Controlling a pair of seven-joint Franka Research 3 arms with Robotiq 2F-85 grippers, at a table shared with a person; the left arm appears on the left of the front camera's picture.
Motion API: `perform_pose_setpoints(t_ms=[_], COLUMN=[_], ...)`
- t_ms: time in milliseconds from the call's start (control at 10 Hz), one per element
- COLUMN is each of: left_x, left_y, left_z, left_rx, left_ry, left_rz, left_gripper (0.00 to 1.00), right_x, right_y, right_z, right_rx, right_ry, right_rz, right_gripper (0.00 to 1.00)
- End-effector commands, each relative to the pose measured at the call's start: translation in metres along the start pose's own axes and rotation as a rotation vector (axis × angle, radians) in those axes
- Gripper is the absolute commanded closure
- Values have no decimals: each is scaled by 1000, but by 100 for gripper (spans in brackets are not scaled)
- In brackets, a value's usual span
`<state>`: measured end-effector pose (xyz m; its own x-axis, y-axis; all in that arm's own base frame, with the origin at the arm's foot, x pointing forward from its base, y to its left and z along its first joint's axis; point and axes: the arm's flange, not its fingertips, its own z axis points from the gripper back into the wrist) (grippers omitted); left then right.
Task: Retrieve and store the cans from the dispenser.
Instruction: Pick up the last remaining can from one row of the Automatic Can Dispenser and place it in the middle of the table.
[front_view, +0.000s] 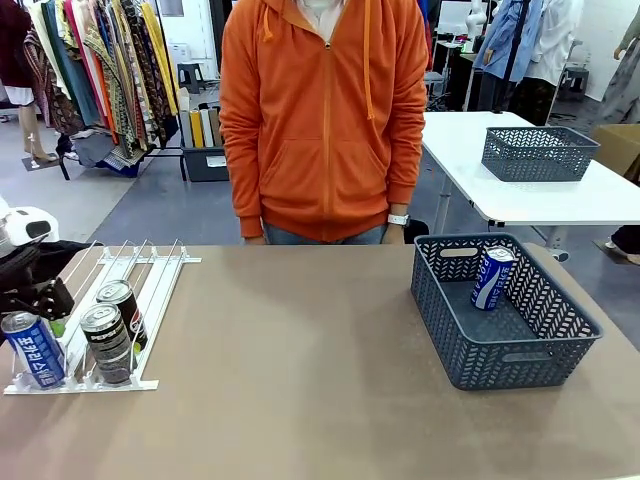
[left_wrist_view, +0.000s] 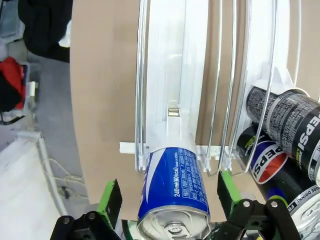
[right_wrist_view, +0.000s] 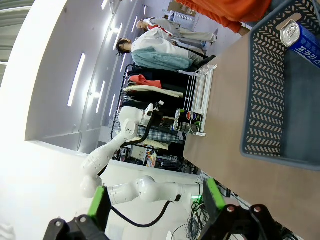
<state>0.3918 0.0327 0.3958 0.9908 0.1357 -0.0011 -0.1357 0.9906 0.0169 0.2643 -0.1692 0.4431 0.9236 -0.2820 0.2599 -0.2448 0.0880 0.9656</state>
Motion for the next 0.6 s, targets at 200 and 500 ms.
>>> perform_pose_setpoints(t_ms=[200, 500], left_x=[2, 0], left_y=[-1, 1], left_z=[3, 5], left_rx=[-17, -12], left_ry=[11, 11], left_rz=[-9, -14], left_gripper=[93, 100], right_x=[3, 3], right_y=[5, 5], right_z=[0, 0], right_rx=[12, 12], right_ry=[-7, -7], right_rz=[6, 6], right_gripper=[0, 0])
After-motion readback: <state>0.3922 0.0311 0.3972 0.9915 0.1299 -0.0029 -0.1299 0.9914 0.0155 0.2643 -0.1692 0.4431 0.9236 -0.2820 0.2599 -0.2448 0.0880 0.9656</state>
